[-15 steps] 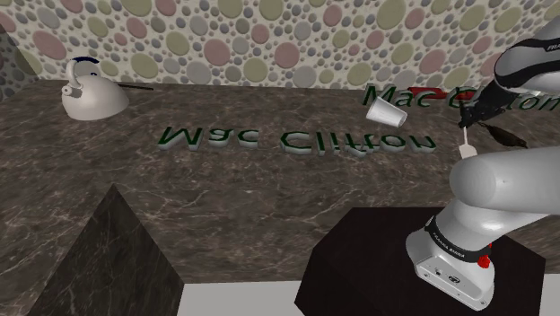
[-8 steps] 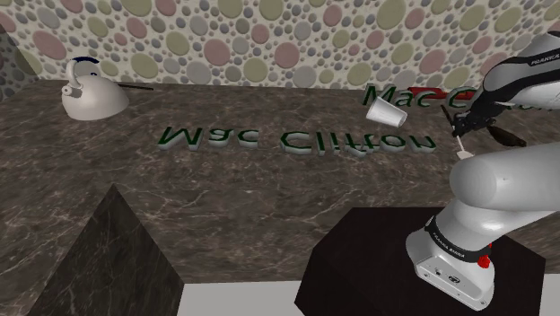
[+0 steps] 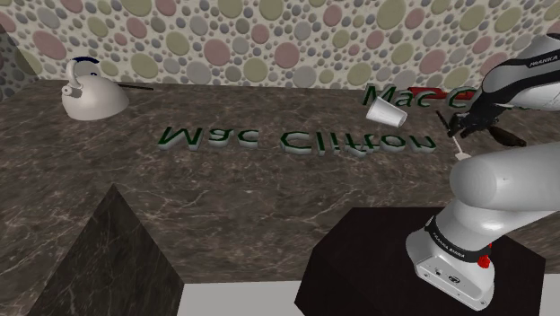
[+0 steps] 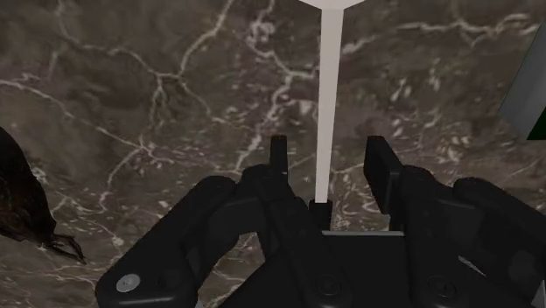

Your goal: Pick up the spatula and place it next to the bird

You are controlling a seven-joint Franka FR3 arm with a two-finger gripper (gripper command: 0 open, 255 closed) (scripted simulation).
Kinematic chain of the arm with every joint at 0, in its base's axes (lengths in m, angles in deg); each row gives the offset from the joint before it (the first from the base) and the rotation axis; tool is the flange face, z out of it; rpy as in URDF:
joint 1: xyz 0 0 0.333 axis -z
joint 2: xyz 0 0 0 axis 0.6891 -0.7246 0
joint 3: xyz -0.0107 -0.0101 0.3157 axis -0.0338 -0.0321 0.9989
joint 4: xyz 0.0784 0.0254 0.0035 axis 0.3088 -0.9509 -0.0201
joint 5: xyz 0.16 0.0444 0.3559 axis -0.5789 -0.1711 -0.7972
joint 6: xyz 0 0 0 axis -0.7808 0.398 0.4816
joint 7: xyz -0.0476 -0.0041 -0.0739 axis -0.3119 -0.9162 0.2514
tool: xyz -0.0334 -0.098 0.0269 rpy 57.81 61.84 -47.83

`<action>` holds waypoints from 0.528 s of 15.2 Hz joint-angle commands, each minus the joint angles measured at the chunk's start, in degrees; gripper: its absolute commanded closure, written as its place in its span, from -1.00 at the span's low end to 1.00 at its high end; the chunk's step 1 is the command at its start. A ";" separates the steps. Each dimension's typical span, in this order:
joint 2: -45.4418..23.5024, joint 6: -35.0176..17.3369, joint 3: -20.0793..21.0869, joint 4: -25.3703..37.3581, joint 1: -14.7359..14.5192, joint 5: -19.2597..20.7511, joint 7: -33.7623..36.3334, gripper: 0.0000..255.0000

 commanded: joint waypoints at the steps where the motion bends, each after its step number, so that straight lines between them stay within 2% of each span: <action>1: 0.00 0.00 0.00 0.00 0.00 0.00 0.00 -1.00; 5: 0.00 0.00 0.00 0.00 0.00 0.00 0.00 -1.00; 8: 6.91 8.75 3.32 1.76 1.76 -0.71 0.13 -1.00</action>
